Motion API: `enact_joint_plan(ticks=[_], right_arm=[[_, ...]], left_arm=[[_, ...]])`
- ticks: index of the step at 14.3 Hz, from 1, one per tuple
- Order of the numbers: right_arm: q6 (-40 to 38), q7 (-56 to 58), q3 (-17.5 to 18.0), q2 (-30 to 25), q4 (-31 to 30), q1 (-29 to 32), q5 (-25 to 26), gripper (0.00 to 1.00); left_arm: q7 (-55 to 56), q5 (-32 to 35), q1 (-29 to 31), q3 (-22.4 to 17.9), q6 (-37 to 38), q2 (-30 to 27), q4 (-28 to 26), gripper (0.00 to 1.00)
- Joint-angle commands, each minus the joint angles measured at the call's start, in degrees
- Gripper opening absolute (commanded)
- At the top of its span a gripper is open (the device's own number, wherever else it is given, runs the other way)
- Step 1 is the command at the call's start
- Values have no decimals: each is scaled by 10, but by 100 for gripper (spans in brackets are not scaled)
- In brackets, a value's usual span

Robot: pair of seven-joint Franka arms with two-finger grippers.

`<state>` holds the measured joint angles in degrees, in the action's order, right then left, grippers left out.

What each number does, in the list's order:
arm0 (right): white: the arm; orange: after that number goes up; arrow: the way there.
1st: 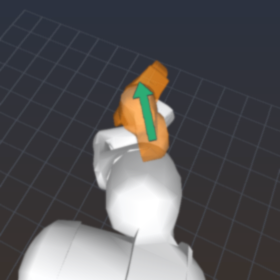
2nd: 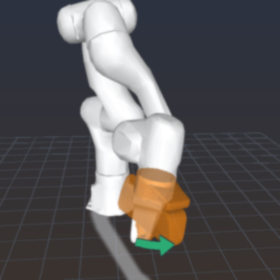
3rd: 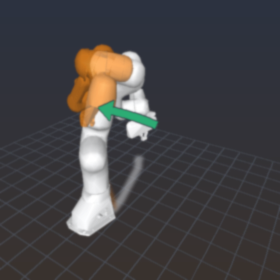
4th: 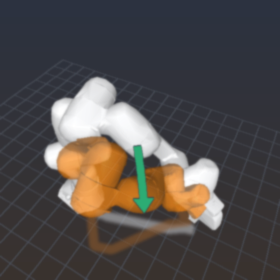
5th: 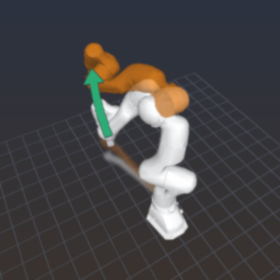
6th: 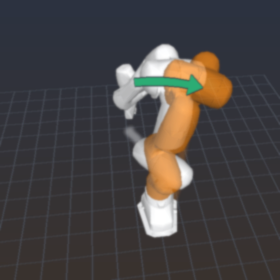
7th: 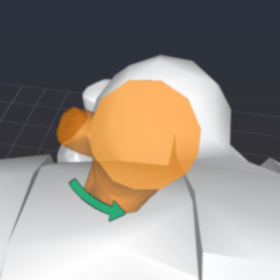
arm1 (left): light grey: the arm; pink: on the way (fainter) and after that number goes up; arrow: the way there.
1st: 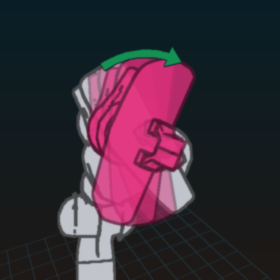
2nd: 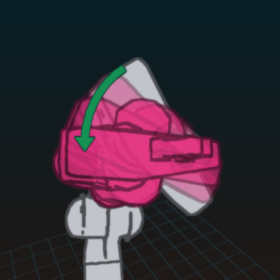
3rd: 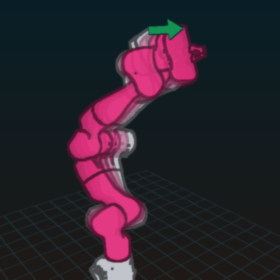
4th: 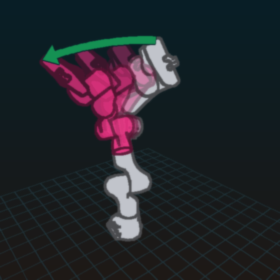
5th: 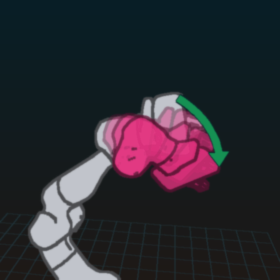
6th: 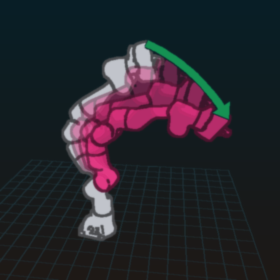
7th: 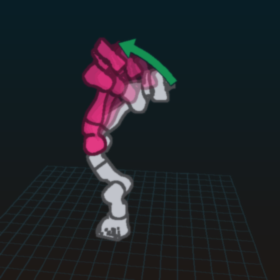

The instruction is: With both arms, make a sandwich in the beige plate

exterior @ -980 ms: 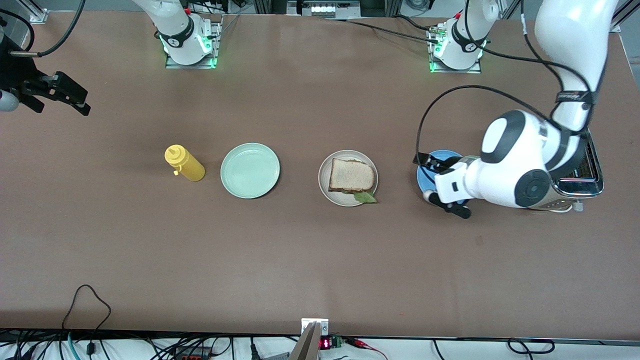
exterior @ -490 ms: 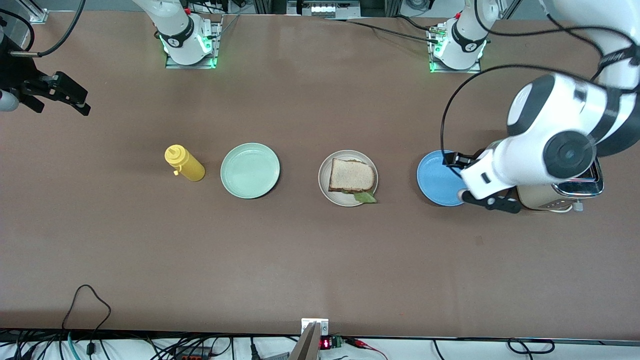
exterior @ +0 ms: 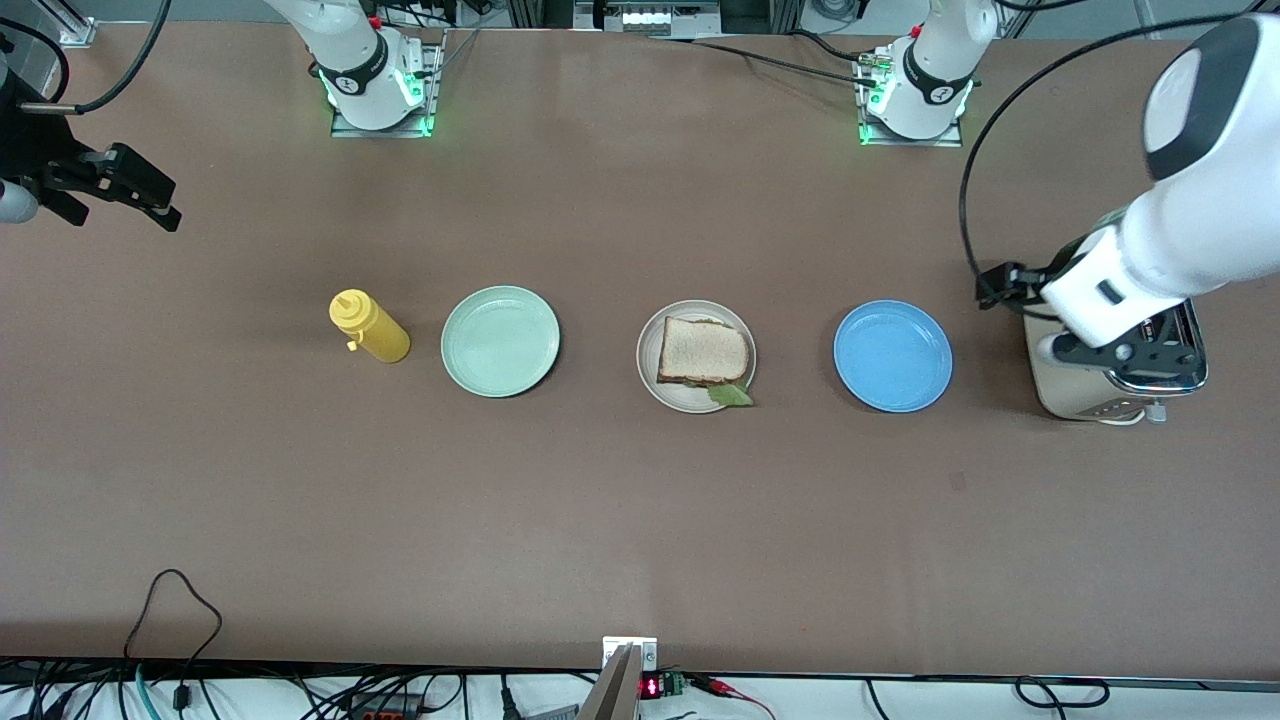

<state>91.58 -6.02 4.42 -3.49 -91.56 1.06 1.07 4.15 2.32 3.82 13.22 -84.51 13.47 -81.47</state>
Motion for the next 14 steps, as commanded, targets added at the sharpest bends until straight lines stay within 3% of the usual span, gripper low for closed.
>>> enact_joint_plan(ticks=[1, 3, 6, 9, 14], right_arm=[[6, 7, -2, -5, -3, -1, -5, 100], [6, 10, -2, 10, 15, 0, -5, 100], [5, 11, -2, 20, 23, 2, -6, 100], [5, 10, -2, 19, 24, 1, -5, 100], [-1, 12, -2, 18, 27, -1, -6, 100]], left_arm=[[-47, -26, -46, -81, -19, -76, -72, 100], [-47, -35, -88, -145, -76, -117, -110, 100], [-53, -48, -81, -146, -85, -135, -115, 100], [-102, -45, -40, -115, -84, -154, -145, 100], [-98, -44, -51, -134, -82, -161, -150, 100]])
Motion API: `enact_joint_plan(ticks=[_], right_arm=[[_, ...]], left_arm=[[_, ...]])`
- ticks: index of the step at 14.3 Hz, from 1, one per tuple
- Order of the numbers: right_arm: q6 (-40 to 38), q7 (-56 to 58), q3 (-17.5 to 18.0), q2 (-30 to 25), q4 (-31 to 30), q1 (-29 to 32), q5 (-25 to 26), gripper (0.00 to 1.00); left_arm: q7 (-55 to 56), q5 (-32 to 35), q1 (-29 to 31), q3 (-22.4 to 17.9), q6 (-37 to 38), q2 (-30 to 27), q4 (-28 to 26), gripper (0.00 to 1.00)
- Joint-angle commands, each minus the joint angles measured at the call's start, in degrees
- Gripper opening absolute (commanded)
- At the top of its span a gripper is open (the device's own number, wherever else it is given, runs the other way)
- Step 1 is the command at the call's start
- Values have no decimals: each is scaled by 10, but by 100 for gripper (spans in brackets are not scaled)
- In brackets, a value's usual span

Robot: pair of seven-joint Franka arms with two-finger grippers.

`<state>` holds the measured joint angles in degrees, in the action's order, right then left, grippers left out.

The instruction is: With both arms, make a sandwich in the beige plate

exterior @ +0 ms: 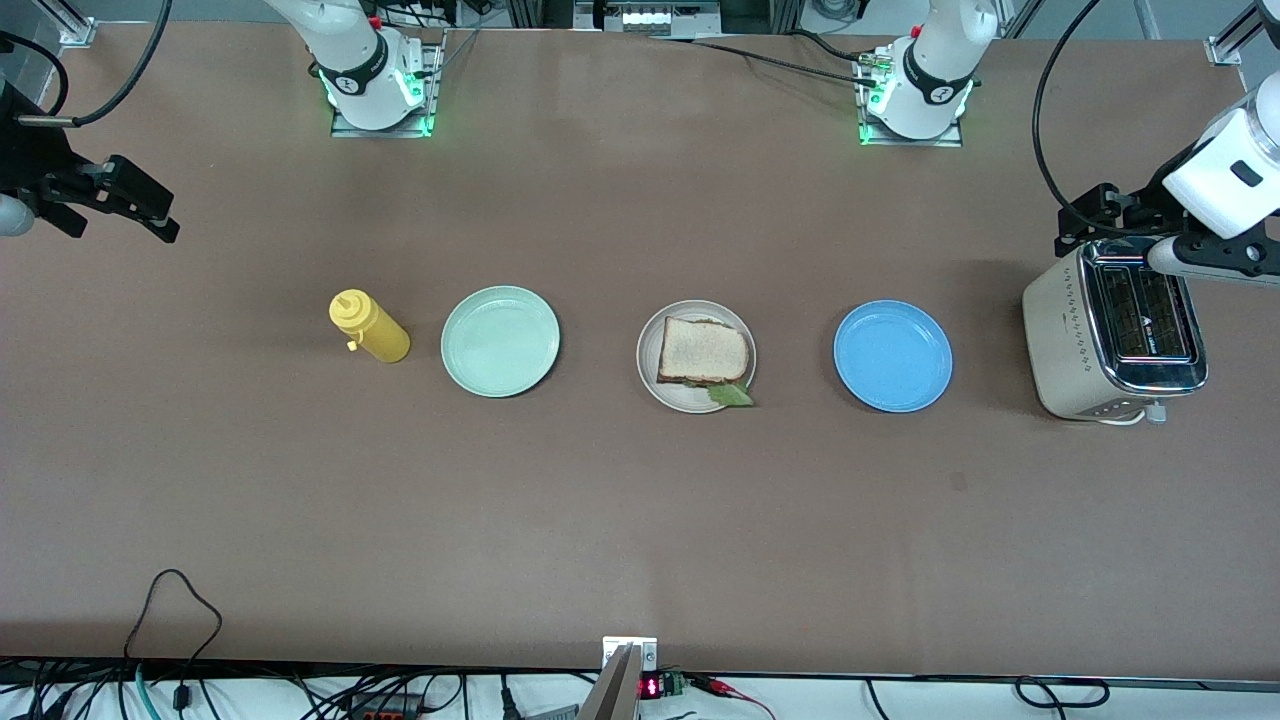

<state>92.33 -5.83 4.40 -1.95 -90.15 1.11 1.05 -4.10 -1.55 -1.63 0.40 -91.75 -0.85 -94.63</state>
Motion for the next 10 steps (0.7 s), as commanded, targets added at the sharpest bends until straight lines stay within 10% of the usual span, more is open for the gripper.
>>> enact_joint_plan(ticks=[1, 10], right_arm=[[-8, 9, -2, 4, 18, -1, -8, 100], [-9, 6, -3, 5, 19, 1, -9, 100]], left_arm=[[-17, -5, -3, -11, -9, -20, -20, 100], [-15, -3, -9, -9, 3, -6, -5, 100]])
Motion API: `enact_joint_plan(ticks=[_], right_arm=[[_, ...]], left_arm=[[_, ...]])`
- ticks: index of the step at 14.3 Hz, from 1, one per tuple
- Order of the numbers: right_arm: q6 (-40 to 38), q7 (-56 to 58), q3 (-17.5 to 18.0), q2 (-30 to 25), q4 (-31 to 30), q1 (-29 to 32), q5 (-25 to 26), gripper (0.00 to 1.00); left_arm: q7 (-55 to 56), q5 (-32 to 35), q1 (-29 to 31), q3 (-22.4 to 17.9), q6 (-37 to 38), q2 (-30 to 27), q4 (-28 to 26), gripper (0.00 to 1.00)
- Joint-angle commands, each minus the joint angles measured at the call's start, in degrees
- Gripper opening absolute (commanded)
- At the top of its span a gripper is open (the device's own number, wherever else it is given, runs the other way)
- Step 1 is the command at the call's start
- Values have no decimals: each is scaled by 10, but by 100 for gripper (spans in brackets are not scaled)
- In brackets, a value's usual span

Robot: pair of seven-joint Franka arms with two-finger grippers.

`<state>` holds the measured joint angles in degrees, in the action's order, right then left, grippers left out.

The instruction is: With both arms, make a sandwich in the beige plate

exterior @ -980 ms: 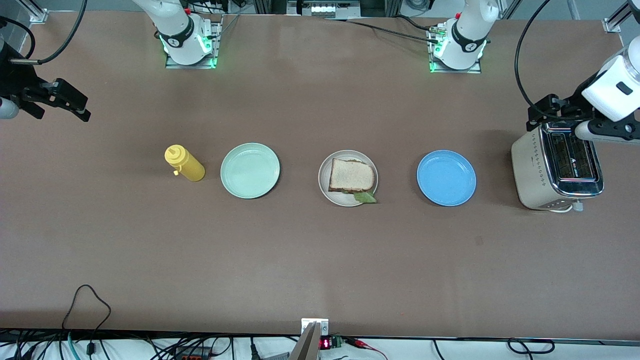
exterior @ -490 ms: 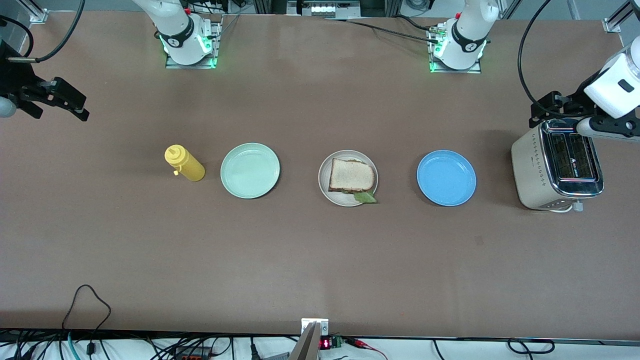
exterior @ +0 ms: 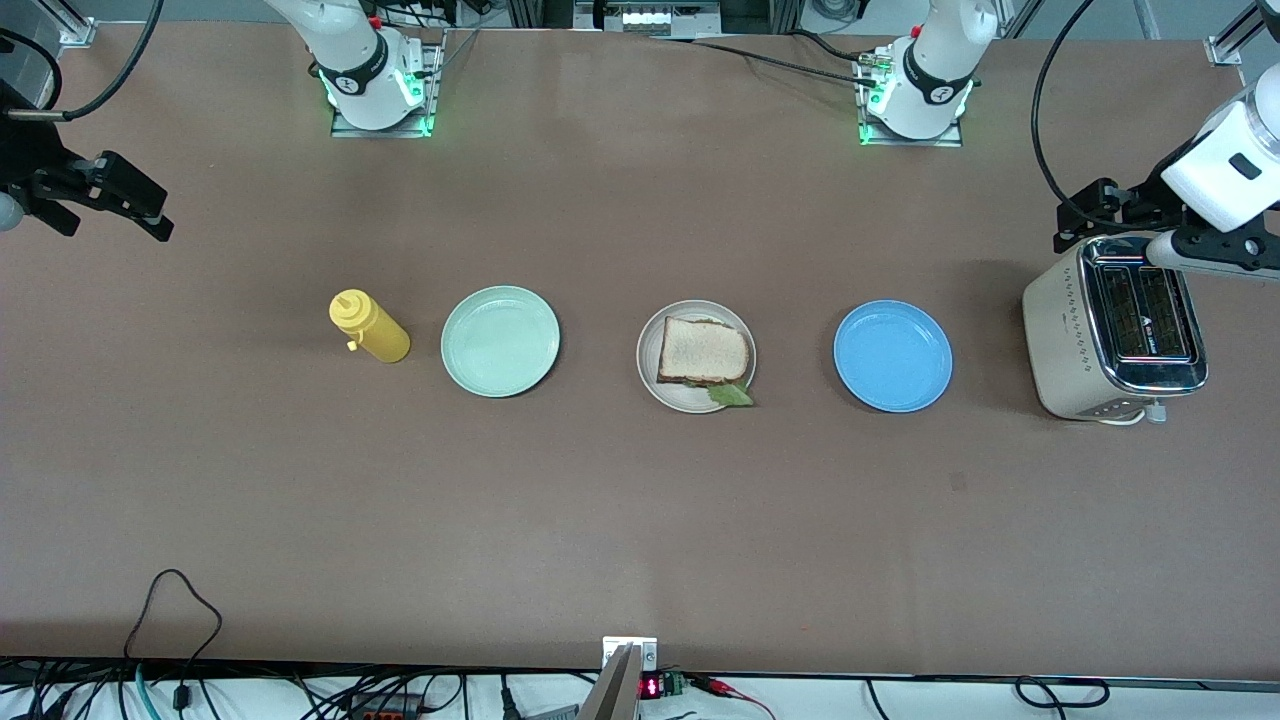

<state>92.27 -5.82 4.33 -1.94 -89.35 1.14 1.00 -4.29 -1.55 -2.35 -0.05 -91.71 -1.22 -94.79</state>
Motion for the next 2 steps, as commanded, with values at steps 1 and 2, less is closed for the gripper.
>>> enact_joint_plan(ticks=[1, 2], right_arm=[[-9, 6, -2, 4, 11, 1, -8, 100], [-9, 5, -2, 4, 11, 1, -8, 100]], left_arm=[[-13, -3, -2, -3, 3, -3, -3, 100], [-13, -3, -2, -3, 3, -3, -3, 100]])
